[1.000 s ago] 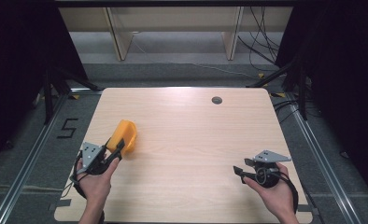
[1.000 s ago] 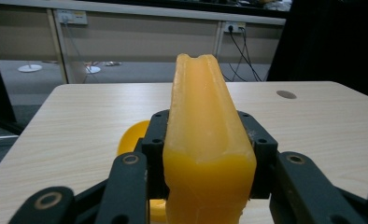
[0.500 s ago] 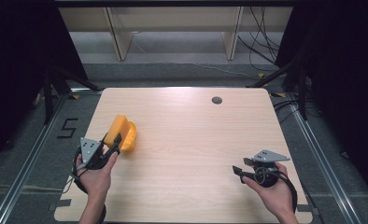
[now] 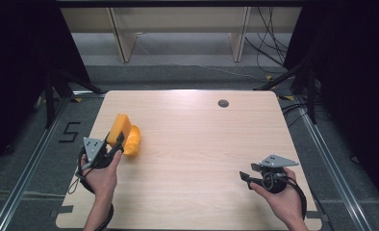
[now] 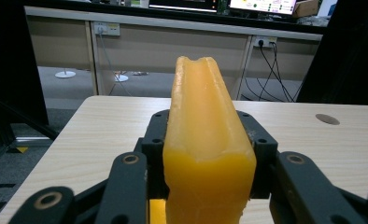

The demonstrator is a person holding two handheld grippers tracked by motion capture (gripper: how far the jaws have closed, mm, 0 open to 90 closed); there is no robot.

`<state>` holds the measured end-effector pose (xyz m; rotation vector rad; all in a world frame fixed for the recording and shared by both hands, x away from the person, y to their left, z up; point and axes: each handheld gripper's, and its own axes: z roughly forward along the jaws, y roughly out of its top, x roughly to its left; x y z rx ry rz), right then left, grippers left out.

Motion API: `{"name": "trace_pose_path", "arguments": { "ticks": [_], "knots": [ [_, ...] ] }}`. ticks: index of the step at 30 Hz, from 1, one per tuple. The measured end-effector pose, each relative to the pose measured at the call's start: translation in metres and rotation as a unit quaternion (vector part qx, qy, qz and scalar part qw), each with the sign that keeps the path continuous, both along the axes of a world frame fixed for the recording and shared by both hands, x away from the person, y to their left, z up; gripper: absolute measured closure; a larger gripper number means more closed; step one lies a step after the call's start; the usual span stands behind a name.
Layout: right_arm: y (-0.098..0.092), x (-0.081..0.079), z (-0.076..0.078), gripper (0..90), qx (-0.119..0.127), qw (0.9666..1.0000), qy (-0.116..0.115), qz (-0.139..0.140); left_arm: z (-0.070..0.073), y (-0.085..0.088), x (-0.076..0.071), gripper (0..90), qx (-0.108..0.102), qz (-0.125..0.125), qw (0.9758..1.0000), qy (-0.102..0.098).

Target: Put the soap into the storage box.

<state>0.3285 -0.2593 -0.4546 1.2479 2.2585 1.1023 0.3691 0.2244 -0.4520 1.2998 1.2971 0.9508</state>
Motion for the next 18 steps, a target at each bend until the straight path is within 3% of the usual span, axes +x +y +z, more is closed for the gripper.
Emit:
{"name": "trace_pose_path", "arguments": {
  "ticks": [8,9,13,14,18],
  "knots": [
    [0.000,-0.001,0.000,43.6,0.003,1.0000,0.003,-0.003,-0.008,-0.004,0.010,60.3,0.005,0.015,0.9999,0.006],
    [-0.001,0.000,0.000,43.6,-0.004,1.0000,-0.004,0.002,-0.008,-0.005,0.011,60.3,0.006,0.016,0.9998,0.008],
    [-0.001,0.001,0.000,43.6,-0.003,0.9999,0.001,0.011,-0.010,-0.008,0.016,60.3,0.015,0.019,0.9997,0.007],
    [0.000,0.001,0.000,43.6,-0.004,0.9999,-0.007,0.006,-0.011,-0.009,0.017,60.3,0.014,0.020,0.9997,0.008],
    [-0.001,0.000,0.000,43.6,-0.005,1.0000,-0.004,0.004,-0.014,-0.011,0.021,60.3,0.021,0.022,0.9994,0.014]
  ]
}}
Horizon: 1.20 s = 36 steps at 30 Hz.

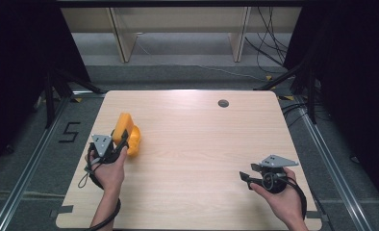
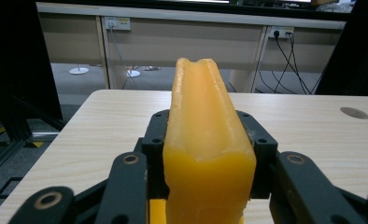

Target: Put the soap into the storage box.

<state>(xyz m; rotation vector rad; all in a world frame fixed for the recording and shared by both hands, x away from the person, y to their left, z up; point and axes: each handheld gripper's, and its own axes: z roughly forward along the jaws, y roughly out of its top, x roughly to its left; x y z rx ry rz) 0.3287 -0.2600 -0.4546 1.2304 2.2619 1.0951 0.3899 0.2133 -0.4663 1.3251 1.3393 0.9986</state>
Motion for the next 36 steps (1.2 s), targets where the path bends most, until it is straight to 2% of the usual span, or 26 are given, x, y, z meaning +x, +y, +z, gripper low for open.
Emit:
{"name": "trace_pose_path", "arguments": {
  "ticks": [18,21,25,26,27,32,34,36],
  "knots": [
    [0.000,-0.001,0.000,43.6,0.001,1.0000,0.001,0.000,-0.015,-0.016,0.010,60.3,0.013,0.009,0.9999,0.007],
    [0.000,-0.001,0.000,43.6,0.001,1.0000,0.003,0.000,-0.017,-0.019,0.008,60.4,0.020,0.013,0.9997,0.002],
    [0.000,0.000,-0.001,43.6,0.002,0.9999,0.011,0.009,-0.016,-0.017,0.008,60.3,0.025,0.022,0.9995,0.002],
    [0.000,0.001,-0.001,43.6,0.002,0.9999,0.006,0.013,-0.017,-0.016,0.009,60.3,0.027,0.026,0.9993,0.002],
    [0.000,-0.001,0.000,43.6,-0.003,1.0000,0.005,0.002,-0.017,-0.016,0.010,60.3,0.029,0.028,0.9992,0.002],
    [0.001,0.000,-0.001,43.6,0.000,1.0000,0.000,0.001,-0.022,-0.014,0.013,60.3,0.031,0.033,0.9990,0.007],
    [0.001,0.000,-0.001,43.6,0.003,0.9999,0.012,0.008,-0.025,-0.015,0.013,60.3,0.029,0.038,0.9988,0.008],
    [0.001,0.000,-0.001,43.6,-0.001,1.0000,0.005,0.002,-0.028,-0.015,0.014,60.3,0.030,0.037,0.9988,0.010]
  ]
}}
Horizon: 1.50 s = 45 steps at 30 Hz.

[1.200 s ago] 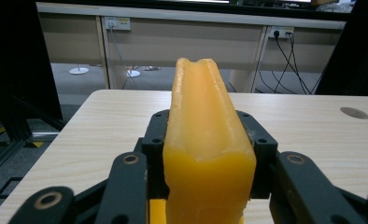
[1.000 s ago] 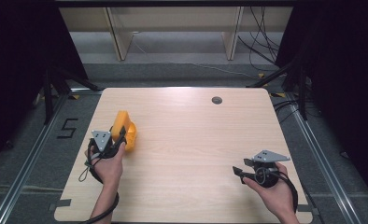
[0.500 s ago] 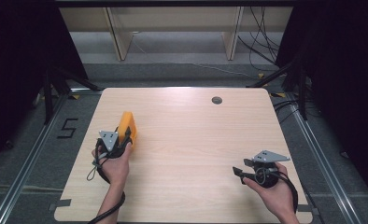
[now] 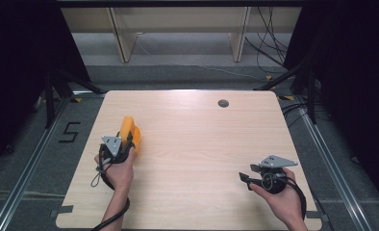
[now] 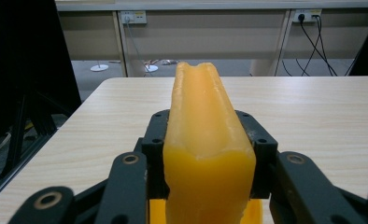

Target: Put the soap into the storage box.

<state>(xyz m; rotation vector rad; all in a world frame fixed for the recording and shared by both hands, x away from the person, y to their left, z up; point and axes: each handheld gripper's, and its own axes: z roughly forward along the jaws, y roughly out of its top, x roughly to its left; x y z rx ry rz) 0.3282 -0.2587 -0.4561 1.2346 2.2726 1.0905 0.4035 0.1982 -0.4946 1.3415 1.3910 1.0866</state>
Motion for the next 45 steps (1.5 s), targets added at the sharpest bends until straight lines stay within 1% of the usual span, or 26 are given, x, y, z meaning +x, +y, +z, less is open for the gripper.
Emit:
{"name": "trace_pose_path", "arguments": {
  "ticks": [8,9,13,15,16,17,20,22,23,25,26,27,28,30,31,32,34,36,37,38,40,41,42,43,44,45],
  "knots": [
    [0.001,0.000,-0.001,43.6,-0.001,1.0000,0.005,0.005,-0.008,-0.001,0.001,60.2,-0.001,-0.003,1.0000,0.000],
    [0.002,0.000,-0.002,43.6,0.009,0.9999,0.009,0.009,-0.008,-0.001,0.001,60.2,0.000,-0.003,1.0000,-0.001],
    [0.002,0.000,-0.002,43.5,0.005,0.9998,0.014,0.014,-0.007,0.000,0.001,59.8,0.004,-0.010,0.9999,0.005],
    [0.002,0.000,-0.001,43.5,0.005,0.9998,0.013,0.013,-0.006,0.000,0.001,59.1,0.004,-0.014,0.9998,0.011],
    [0.002,0.000,-0.001,43.5,0.005,0.9998,0.014,0.012,-0.004,0.001,0.002,57.4,0.003,-0.020,0.9996,0.020],
    [0.002,0.000,-0.001,43.5,0.004,0.9998,0.014,0.011,-0.002,0.000,0.001,52.8,0.001,-0.021,0.9991,0.037],
    [0.002,0.000,-0.001,43.4,0.005,0.9998,0.015,0.011,0.006,0.003,0.002,42.2,0.003,-0.039,0.9975,0.059],
    [0.002,0.000,-0.001,43.4,0.005,0.9998,0.016,0.012,0.012,0.005,0.000,38.8,0.000,-0.038,0.9972,0.065],
    [0.003,-0.001,-0.002,43.3,0.010,0.9998,0.019,0.006,0.016,0.006,-0.001,36.1,0.003,-0.038,0.9964,0.076],
    [0.001,0.000,-0.003,43.3,-0.001,0.9999,0.009,0.014,0.022,0.009,-0.004,31.9,-0.003,-0.039,0.9952,0.089],
    [0.002,0.000,-0.003,43.3,-0.001,0.9999,0.010,0.010,0.025,0.010,-0.005,30.0,-0.001,-0.040,0.9944,0.097],
    [0.003,-0.002,-0.002,43.3,0.005,0.9998,0.021,0.004,0.027,0.010,-0.007,27.9,-0.002,-0.043,0.9930,0.110],
    [0.002,0.000,-0.002,43.3,-0.002,0.9999,0.011,0.012,0.029,0.011,-0.009,26.6,-0.002,-0.049,0.9911,0.124],
    [0.003,-0.001,-0.002,43.3,-0.001,0.9999,0.013,0.010,0.032,0.014,-0.015,24.4,-0.012,-0.055,0.9872,0.149],
    [0.002,0.000,-0.003,43.2,-0.001,0.9998,0.009,0.018,0.034,0.015,-0.018,24.4,-0.010,-0.055,0.9858,0.158],
    [0.002,-0.001,-0.002,43.1,0.001,0.9998,0.015,0.012,0.036,0.016,-0.021,24.2,-0.008,-0.059,0.9838,0.169],
    [0.003,-0.001,-0.003,43.0,0.004,0.9998,0.016,0.013,0.040,0.017,-0.028,23.3,-0.010,-0.063,0.9814,0.181],
    [0.002,-0.001,-0.002,43.1,0.000,0.9998,0.018,0.009,0.043,0.018,-0.034,22.8,-0.014,-0.069,0.9774,0.199],
    [0.003,-0.002,-0.002,43.0,0.000,0.9997,0.022,0.007,0.044,0.018,-0.038,22.9,-0.030,-0.067,0.9775,0.198],
    [0.002,-0.001,-0.002,43.0,-0.002,0.9998,0.015,0.014,0.045,0.017,-0.042,23.2,-0.031,-0.068,0.9771,0.199],
    [0.003,-0.002,-0.001,42.9,-0.002,0.9998,0.018,0.008,0.045,0.015,-0.049,23.5,-0.025,-0.070,0.9769,0.200],
    [0.003,-0.002,-0.001,42.9,-0.001,0.9998,0.017,0.009,0.044,0.013,-0.053,23.8,-0.023,-0.081,0.9763,0.199],
    [0.004,-0.004,-0.001,42.8,0.005,0.9996,0.027,0.002,0.043,0.013,-0.057,24.5,-0.027,-0.089,0.9756,0.199],
    [0.002,-0.001,-0.002,42.8,0.005,0.9997,0.018,0.018,0.040,0.014,-0.062,25.1,-0.037,-0.095,0.9753,0.196],
    [0.002,-0.001,-0.002,42.8,0.004,0.9996,0.021,0.021,0.039,0.014,-0.066,25.4,-0.037,-0.102,0.9753,0.192],
    [0.002,-0.002,-0.002,42.8,0.002,0.9997,0.017,0.015,0.038,0.014,-0.069,25.2,-0.042,-0.107,0.9765,0.182]
  ]
}}
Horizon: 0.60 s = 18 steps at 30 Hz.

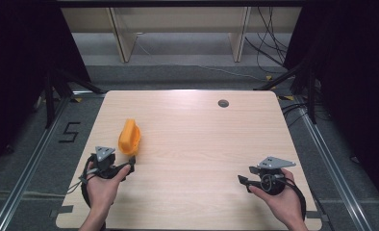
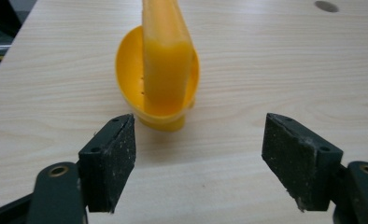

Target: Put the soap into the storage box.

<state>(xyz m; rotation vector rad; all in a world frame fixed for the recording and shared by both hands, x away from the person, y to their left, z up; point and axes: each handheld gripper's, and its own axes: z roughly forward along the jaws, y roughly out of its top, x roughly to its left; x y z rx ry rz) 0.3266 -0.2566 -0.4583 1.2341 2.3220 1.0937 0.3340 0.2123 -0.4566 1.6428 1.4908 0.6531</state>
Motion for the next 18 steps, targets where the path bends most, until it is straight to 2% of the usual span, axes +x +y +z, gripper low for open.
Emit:
{"name": "trace_pose_path", "arguments": {
  "ticks": [1,5,6,8,10,13,16,18],
  "knots": [
    [0.000,0.000,0.000,42.8,0.004,1.0000,0.003,0.000,-0.001,0.000,-0.004,24.9,-0.005,-0.002,1.0000,-0.004],
    [0.001,0.000,0.000,42.8,-0.004,1.0000,0.002,-0.002,-0.005,-0.008,-0.019,24.5,0.013,-0.035,0.9992,-0.015],
    [0.002,-0.001,0.001,42.8,-0.002,0.9999,0.008,-0.007,-0.007,-0.012,-0.023,24.9,0.008,-0.043,0.9988,-0.020],
    [0.001,0.000,0.000,42.8,0.000,1.0000,0.002,-0.002,-0.014,-0.019,-0.033,25.4,0.013,-0.062,0.9976,-0.027],
    [0.000,0.000,0.000,42.8,-0.003,1.0000,0.001,-0.007,-0.020,-0.029,-0.042,25.7,0.025,-0.085,0.9955,-0.034],
    [-0.001,0.001,0.000,42.8,-0.004,1.0000,-0.001,-0.006,-0.032,-0.043,-0.053,25.6,0.047,-0.141,0.9879,-0.045],
    [-0.001,0.001,0.000,42.9,-0.007,0.9999,-0.005,-0.007,-0.038,-0.051,-0.057,26.0,0.051,-0.170,0.9829,-0.049],
    [0.000,0.000,0.000,42.9,-0.002,1.0000,-0.003,-0.006,-0.037,-0.053,-0.057,26.1,0.052,-0.171,0.9823,-0.058]
  ]
}}
